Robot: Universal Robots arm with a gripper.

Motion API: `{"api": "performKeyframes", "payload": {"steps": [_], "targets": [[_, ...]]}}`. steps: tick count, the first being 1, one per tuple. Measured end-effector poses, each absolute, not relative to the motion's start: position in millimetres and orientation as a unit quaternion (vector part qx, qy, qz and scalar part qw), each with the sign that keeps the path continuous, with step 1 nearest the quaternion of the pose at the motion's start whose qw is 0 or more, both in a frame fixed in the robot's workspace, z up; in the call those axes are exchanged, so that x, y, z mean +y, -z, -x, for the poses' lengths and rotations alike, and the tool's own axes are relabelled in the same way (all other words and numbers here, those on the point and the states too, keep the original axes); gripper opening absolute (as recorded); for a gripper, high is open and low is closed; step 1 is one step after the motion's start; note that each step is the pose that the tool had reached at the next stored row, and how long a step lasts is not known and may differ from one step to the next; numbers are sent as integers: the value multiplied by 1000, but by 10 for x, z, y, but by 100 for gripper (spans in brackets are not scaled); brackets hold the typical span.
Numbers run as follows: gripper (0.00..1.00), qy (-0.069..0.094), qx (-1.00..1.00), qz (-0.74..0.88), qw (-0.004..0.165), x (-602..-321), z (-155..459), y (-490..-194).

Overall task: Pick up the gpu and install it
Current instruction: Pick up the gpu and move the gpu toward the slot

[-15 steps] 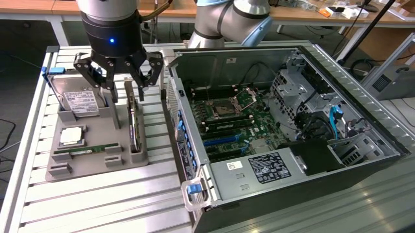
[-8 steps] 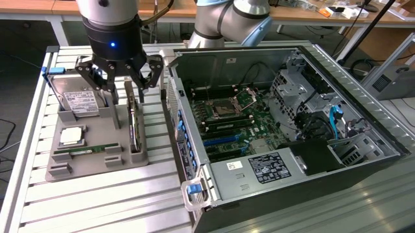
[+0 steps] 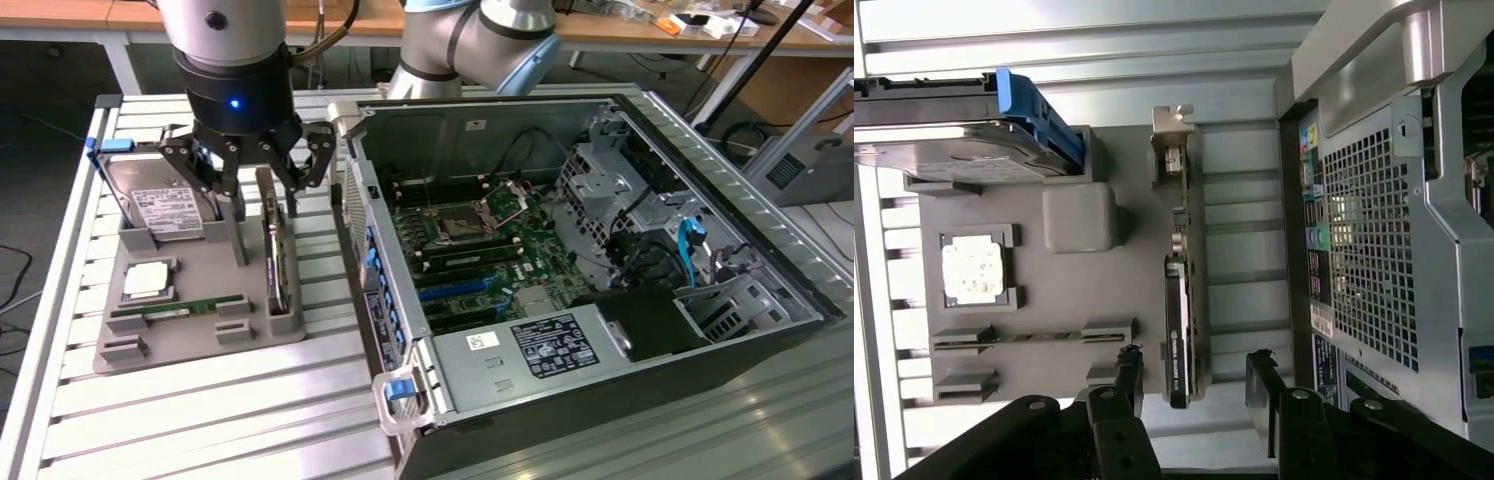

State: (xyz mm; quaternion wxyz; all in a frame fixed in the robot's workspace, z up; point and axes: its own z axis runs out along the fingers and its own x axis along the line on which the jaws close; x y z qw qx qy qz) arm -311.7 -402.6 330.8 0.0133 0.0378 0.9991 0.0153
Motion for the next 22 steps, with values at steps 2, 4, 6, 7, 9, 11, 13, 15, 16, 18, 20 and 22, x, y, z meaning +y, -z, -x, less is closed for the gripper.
{"api": "performKeyframes", "payload": {"steps": [2, 4, 6, 7, 9, 11, 13, 15, 16, 18, 20, 22], "targets": [[54, -15, 999, -38, 13, -4026, 3117, -3295], [54, -15, 999, -38, 13, -4026, 3117, -3285], [54, -15, 999, -38, 13, -4025, 3117, -3273], [54, -15, 999, -38, 13, -4026, 3117, -3268], [54, -15, 999, -38, 13, -4026, 3117, -3257], [54, -15, 999, -38, 13, -4025, 3117, -3249], [54, -15, 999, -38, 13, -4025, 3117, -3238], [54, -15, 999, -38, 13, -4023, 3117, -3229], [54, -15, 999, -38, 13, -4021, 3117, -3224], [54, -15, 999, -38, 13, -4018, 3117, -3216], [54, -15, 999, -38, 13, -4017, 3117, -3208], [54, -15, 999, -38, 13, -4016, 3117, -3196]]}}
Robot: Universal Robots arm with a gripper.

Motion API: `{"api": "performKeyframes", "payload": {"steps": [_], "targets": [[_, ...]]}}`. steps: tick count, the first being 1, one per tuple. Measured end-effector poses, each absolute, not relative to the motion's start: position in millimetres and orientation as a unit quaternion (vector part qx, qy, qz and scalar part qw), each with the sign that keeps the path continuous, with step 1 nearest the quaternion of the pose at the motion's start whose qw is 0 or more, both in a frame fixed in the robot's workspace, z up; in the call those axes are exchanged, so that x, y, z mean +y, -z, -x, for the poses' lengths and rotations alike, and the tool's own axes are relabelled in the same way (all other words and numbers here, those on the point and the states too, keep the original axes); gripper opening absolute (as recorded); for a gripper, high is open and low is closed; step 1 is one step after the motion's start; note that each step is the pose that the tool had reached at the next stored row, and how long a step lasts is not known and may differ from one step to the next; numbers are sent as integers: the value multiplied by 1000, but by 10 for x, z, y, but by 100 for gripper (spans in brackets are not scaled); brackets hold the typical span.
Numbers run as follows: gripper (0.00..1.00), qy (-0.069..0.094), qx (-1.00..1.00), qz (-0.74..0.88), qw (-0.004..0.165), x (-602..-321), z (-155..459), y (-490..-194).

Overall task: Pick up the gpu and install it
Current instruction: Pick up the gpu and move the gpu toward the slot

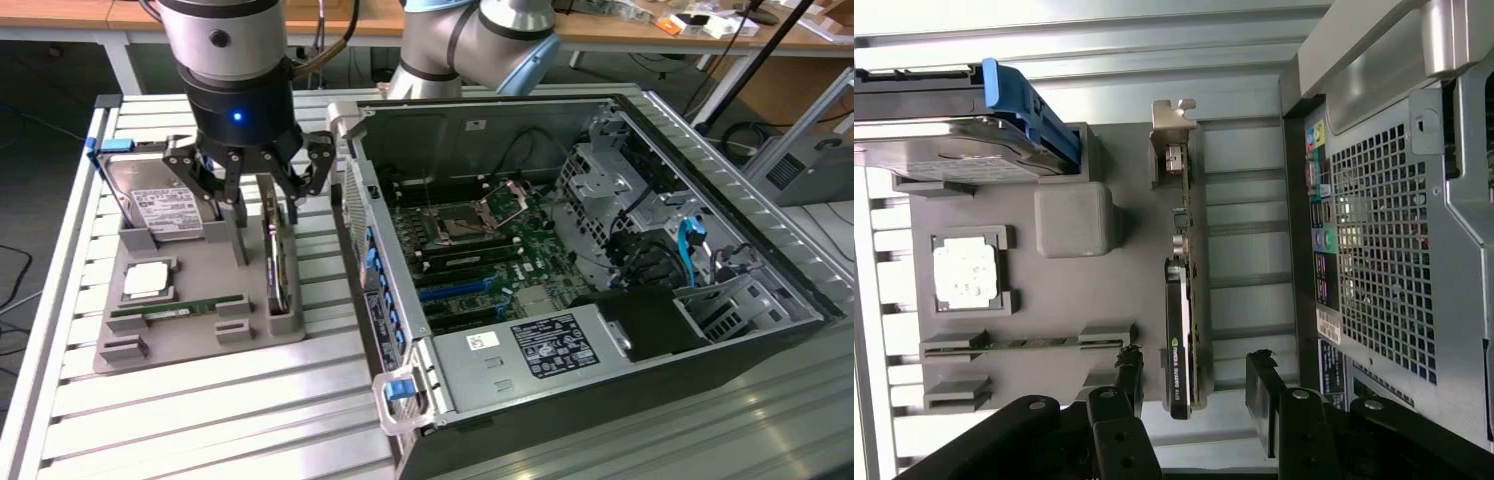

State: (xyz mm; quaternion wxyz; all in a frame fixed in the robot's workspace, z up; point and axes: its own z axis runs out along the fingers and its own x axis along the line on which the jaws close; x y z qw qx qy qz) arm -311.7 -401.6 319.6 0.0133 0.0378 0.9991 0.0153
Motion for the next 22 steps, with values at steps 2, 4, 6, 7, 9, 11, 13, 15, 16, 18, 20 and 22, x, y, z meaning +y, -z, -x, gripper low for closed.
{"api": "performKeyframes", "payload": {"steps": [2, 4, 6, 7, 9, 11, 13, 15, 16, 18, 20, 22], "targets": [[54, -15, 999, -38, 13, -4016, 3117, -3188], [54, -15, 999, -38, 13, -4015, 3117, -3177], [54, -15, 999, -38, 13, -4013, 3117, -3166], [54, -15, 999, -38, 13, -4013, 3117, -3161], [54, -15, 999, -38, 13, -4012, 3117, -3150], [54, -15, 999, -38, 13, -4011, 3117, -3141], [54, -15, 999, -38, 13, -4010, 3117, -3131], [54, -15, 999, -38, 13, -4010, 3117, -3123], [54, -15, 999, -38, 13, -4009, 3117, -3115], [54, -15, 999, -38, 13, -4009, 3117, -3101], [54, -15, 999, -38, 13, -4008, 3117, -3089], [54, -15, 999, -38, 13, -4006, 3117, -3069]]}}
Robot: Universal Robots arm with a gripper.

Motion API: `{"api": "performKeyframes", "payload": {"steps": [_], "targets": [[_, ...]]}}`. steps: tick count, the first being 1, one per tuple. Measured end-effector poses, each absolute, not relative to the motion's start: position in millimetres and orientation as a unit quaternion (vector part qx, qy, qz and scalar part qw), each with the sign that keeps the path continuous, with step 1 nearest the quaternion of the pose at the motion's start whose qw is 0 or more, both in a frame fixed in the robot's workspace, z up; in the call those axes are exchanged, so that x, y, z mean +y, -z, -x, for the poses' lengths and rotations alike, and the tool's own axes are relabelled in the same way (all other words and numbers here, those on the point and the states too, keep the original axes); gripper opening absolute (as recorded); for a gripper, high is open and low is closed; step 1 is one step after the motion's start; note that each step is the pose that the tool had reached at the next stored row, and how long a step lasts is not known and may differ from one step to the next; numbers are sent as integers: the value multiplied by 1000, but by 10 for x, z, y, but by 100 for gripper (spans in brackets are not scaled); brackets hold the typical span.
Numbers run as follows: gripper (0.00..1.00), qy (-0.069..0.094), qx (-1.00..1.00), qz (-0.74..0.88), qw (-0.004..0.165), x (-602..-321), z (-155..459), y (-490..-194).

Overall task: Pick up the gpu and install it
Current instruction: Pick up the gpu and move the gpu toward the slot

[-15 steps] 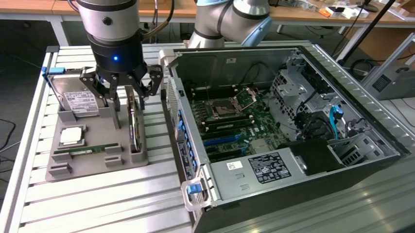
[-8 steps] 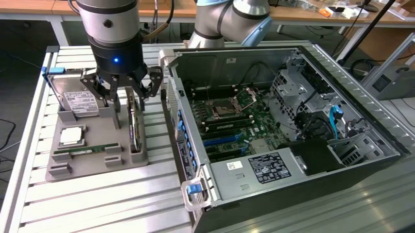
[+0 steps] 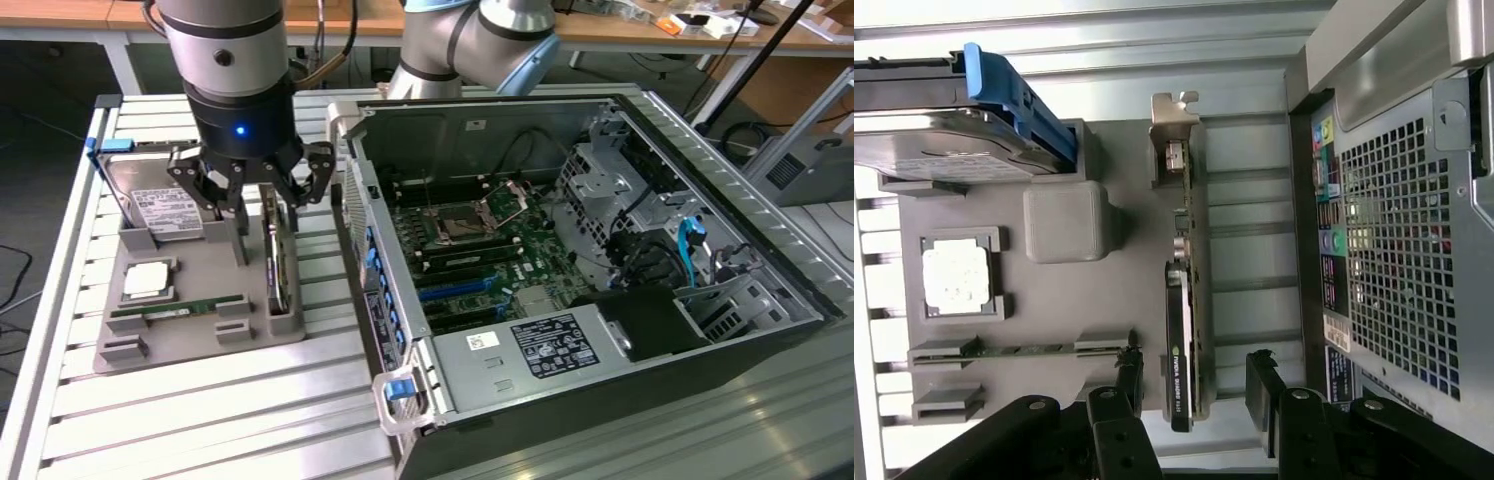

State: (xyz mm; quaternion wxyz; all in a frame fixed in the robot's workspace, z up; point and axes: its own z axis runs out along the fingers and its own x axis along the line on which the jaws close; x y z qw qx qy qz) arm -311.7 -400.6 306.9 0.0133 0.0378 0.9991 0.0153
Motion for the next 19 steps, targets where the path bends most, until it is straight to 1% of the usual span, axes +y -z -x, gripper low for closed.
{"api": "performKeyframes", "payload": {"steps": [19], "targets": [[54, -15, 999, -38, 13, -3999, 3117, -2948]]}}
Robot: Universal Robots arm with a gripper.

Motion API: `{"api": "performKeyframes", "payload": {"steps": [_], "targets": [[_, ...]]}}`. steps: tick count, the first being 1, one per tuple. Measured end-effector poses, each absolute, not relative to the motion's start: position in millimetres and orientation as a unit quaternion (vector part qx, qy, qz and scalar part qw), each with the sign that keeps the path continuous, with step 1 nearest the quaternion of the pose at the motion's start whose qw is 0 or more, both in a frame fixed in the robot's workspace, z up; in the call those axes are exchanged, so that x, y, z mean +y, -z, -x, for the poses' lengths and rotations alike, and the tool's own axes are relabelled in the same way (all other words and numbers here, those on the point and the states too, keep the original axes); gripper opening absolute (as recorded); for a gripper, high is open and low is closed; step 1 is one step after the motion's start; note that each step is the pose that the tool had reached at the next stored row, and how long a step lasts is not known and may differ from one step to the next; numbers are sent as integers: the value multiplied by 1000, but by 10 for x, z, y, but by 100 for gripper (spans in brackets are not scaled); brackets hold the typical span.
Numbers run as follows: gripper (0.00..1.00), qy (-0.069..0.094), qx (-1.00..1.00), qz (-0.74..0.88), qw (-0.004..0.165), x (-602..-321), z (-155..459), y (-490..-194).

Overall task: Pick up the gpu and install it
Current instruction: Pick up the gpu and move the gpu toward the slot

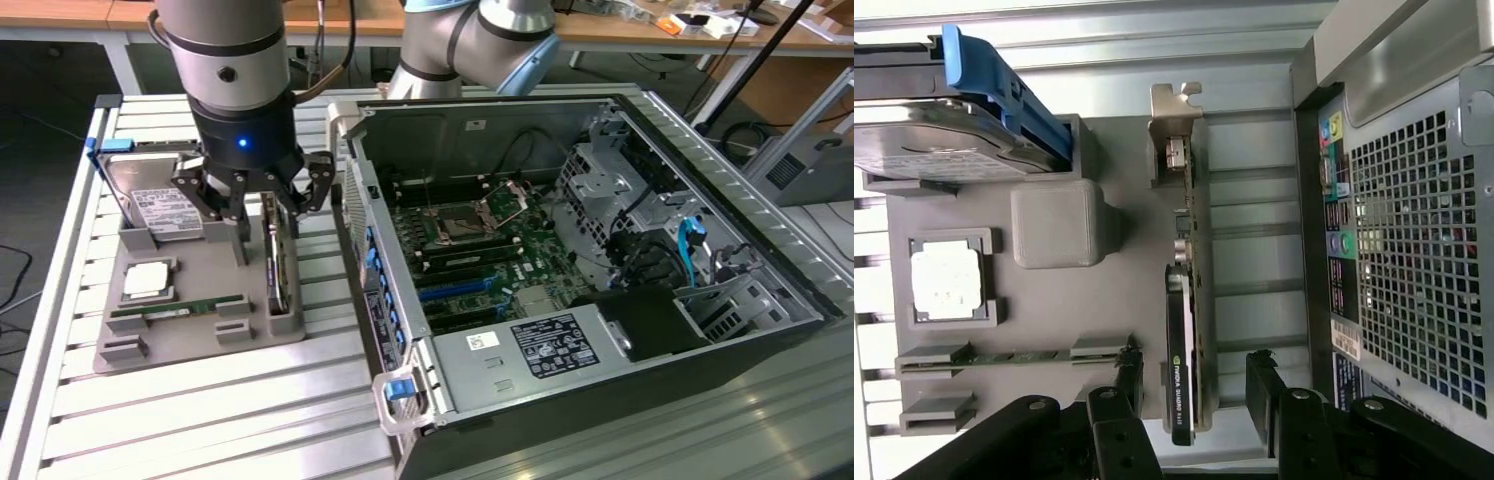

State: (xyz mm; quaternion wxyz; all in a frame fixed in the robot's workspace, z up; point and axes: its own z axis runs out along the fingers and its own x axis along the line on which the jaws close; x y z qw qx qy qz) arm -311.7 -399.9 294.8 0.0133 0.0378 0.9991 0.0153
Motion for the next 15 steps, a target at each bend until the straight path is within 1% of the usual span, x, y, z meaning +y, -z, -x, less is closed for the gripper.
{"api": "performKeyframes", "payload": {"steps": [15], "targets": [[54, -15, 999, -38, 13, -3995, 3117, -2876]]}}
